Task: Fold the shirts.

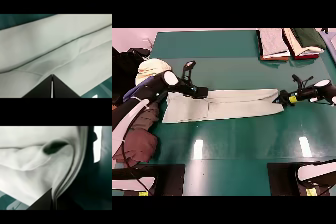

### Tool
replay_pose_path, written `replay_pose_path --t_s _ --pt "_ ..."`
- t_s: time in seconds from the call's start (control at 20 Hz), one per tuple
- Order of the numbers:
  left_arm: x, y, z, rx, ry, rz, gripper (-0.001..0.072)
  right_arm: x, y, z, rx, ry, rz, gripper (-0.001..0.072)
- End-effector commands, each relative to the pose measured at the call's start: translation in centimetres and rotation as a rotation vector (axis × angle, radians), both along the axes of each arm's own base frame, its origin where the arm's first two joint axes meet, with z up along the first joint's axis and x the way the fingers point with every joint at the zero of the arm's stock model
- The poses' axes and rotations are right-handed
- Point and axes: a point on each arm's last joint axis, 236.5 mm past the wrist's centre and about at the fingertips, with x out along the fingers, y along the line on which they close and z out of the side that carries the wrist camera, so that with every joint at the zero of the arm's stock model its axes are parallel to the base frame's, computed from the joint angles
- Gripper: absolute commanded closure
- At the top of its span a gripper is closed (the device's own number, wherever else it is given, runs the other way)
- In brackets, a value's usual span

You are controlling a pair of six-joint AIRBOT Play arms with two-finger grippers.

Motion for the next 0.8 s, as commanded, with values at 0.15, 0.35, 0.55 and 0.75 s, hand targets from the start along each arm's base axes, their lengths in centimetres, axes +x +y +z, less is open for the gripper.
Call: replay_pose_path --t_s 0.15,0.35,0.55,0.75 --pt "1.4 -5.8 -1.2 -0.043 -0.010 -0.053 0.0687 1.9 2.3 14.0 -0.024 -0.277 0.120 0.0696" --pt "1.9 -10.5 -3.0 -0.050 -0.005 -0.122 0.0686 1.7 6.1 21.9 -0.053 -0.463 0.192 0.0697" --pt "1.5 -14.2 -4.6 -0.058 0.019 -0.184 0.0686 0.8 10.7 25.5 -0.030 -0.530 0.265 0.0696" --pt "0.8 -14.6 -5.6 -0.053 0.049 -0.199 0.0686 0.1 14.3 27.4 -0.004 -0.577 0.310 0.0696"
